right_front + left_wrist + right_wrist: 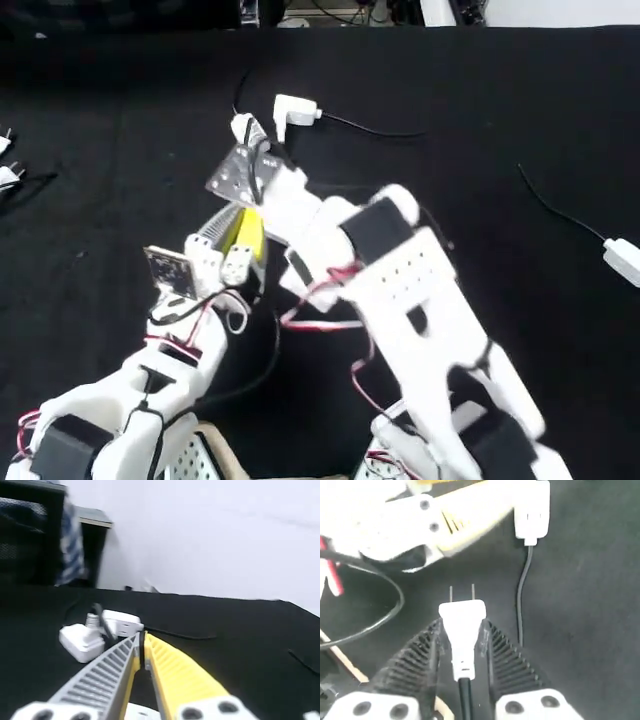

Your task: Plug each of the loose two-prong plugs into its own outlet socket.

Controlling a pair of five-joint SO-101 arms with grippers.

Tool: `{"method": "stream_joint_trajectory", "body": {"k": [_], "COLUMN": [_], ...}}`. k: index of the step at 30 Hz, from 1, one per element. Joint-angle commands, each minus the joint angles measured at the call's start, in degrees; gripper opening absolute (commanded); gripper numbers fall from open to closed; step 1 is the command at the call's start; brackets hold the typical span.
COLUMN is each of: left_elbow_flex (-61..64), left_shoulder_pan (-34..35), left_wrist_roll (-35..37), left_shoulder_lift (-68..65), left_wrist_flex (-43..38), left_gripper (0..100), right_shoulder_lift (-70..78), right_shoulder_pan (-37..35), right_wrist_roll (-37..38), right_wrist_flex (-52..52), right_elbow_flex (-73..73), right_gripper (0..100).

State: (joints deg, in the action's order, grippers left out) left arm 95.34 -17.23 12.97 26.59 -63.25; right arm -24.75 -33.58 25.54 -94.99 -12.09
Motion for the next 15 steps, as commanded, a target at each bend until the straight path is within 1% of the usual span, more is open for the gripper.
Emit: {"method": "stream_joint_trajectory", "body": {"k": [1, 4, 9, 10, 13, 15], "left_elbow_flex": [1.01, 1.01, 1.01, 1.01, 1.01, 1.01], "left_shoulder_pan": [-5.05, -5.05, -5.32, -5.23, -5.67, -5.67], "left_wrist_roll": [0.62, 2.02, 1.67, 1.93, 1.67, 1.67], "left_shoulder_lift": [0.79, 0.26, 0.09, 0.09, 0.18, 0.26], "left_wrist_flex": [-1.32, -0.97, -0.7, -0.18, 4.66, 5.98], "left_gripper": [3, 3, 3, 3, 3, 3], "right_shoulder_lift": [-4.88, -4.88, -4.88, -4.79, -4.79, -4.35], "right_shoulder_pan": [-0.79, -0.44, -0.7, -0.7, -0.53, -0.7], "right_wrist_roll": [-0.09, -0.09, -0.7, -0.88, -2.02, -2.55], "right_wrist_flex": [2.9, 3.25, 5.1, 5.45, 7.56, 8.0], "right_elbow_flex": [-3.56, -4.26, -3.3, -2.95, -3.21, -3.21], "right_gripper": [1.2, 1.2, 1.2, 1.2, 1.2, 1.2]}}
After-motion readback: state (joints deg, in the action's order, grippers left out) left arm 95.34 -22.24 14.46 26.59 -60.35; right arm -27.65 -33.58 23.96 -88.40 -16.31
